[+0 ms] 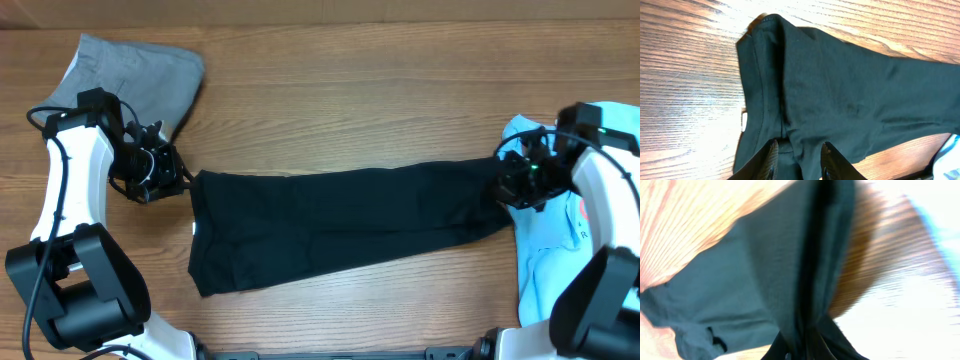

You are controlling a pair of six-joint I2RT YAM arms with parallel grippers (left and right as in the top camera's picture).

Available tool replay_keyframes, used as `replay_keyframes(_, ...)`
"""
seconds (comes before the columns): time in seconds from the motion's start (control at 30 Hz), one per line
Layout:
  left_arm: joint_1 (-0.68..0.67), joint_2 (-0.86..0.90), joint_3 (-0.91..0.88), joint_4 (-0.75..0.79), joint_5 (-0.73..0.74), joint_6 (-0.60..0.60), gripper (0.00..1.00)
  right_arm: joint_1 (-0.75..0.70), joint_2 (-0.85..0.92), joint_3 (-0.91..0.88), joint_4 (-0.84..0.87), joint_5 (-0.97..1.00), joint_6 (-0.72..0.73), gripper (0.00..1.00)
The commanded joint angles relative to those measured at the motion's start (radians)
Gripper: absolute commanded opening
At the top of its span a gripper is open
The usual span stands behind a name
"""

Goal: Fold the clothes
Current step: 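Pull the strip ends apart outward with both grippers to straighten it, then fold the strip's right end leftward onto the middle with the right gripper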

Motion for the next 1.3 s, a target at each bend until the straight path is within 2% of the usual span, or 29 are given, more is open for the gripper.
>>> replay_keyframes(0.0, -0.006, 0.005, 0.019, 0.003, 0.014, 0.03, 0.32, 0.134, -0.022, 0.023, 0.003, -0.022, 0.071, 0.04)
replay_keyframes(0.33, -0.006, 0.005, 0.019, -0.014, 0.014, 0.029, 0.32, 0.586, -0.012, 0.01, 0.132, 0.068, 0.339, 0.04)
replay_keyframes(0.43, -0.006, 0.005, 0.019, -0.013, 0.015, 0.029, 0.33, 0.671, 0.004, 0.002, 0.168, 0.079, 0.388, 0.04)
replay_keyframes(0.77, -0.006, 0.005, 0.019, -0.014, 0.015, 0.029, 0.33, 0.863, 0.089, -0.015, 0.294, 0.083, 0.564, 0.04)
replay_keyframes(0.97, -0.006, 0.005, 0.019, -0.015, 0.015, 0.03, 0.33, 0.914, 0.143, -0.015, 0.336, 0.064, 0.597, 0.04)
replay_keyframes(1.0, -0.006, 0.005, 0.019, -0.015, 0.015, 0.03, 0.33, 0.916, 0.148, -0.015, 0.345, 0.059, 0.603, 0.06)
replay_keyframes(1.07, -0.006, 0.005, 0.019, -0.015, 0.015, 0.03, 0.33, 0.919, 0.15, -0.015, 0.359, 0.057, 0.63, 0.17)
replay_keyframes(1.13, -0.006, 0.005, 0.019, -0.015, 0.015, 0.03, 0.33, 0.918, 0.15, -0.015, 0.382, 0.053, 0.644, 0.34)
replay_keyframes(1.27, -0.006, 0.005, 0.019, -0.016, 0.015, 0.03, 0.33, 0.913, 0.149, -0.01, 0.473, -0.029, 0.594, 0.38)
